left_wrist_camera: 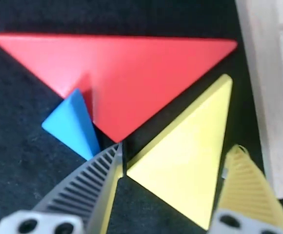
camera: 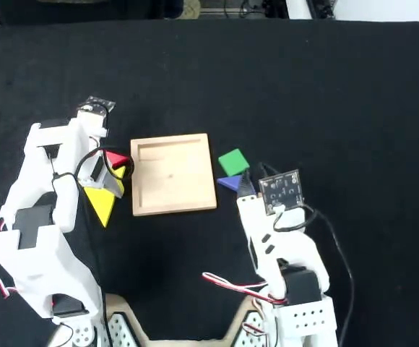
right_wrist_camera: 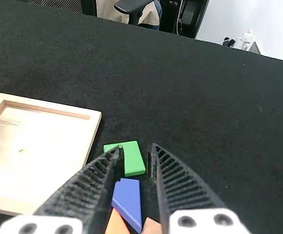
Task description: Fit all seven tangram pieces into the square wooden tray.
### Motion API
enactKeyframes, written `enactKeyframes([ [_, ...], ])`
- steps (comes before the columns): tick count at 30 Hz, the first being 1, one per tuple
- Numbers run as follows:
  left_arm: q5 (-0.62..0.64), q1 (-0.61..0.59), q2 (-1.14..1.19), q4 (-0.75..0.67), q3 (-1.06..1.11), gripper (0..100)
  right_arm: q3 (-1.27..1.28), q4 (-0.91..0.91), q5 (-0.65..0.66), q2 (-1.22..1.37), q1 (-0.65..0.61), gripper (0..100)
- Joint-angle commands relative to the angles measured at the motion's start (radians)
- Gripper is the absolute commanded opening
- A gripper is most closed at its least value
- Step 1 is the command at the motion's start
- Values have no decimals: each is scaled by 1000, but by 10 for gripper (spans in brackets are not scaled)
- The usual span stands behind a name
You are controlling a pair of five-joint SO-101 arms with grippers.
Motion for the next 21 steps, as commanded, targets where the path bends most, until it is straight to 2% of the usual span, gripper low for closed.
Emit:
enactKeyframes([
  [1, 106, -24, -15, -3, -12, 359, -2, 5, 8, -82, -12, 96],
  [7, 114, -28, -11, 52, -13, 359, -2, 5, 8, -82, -12, 96],
  [15, 114, -13, -6, 52, -13, 358, -2, 5, 8, -82, -12, 96],
  [21, 114, -8, -6, 52, -4, 273, -2, 5, 8, -82, -12, 96],
])
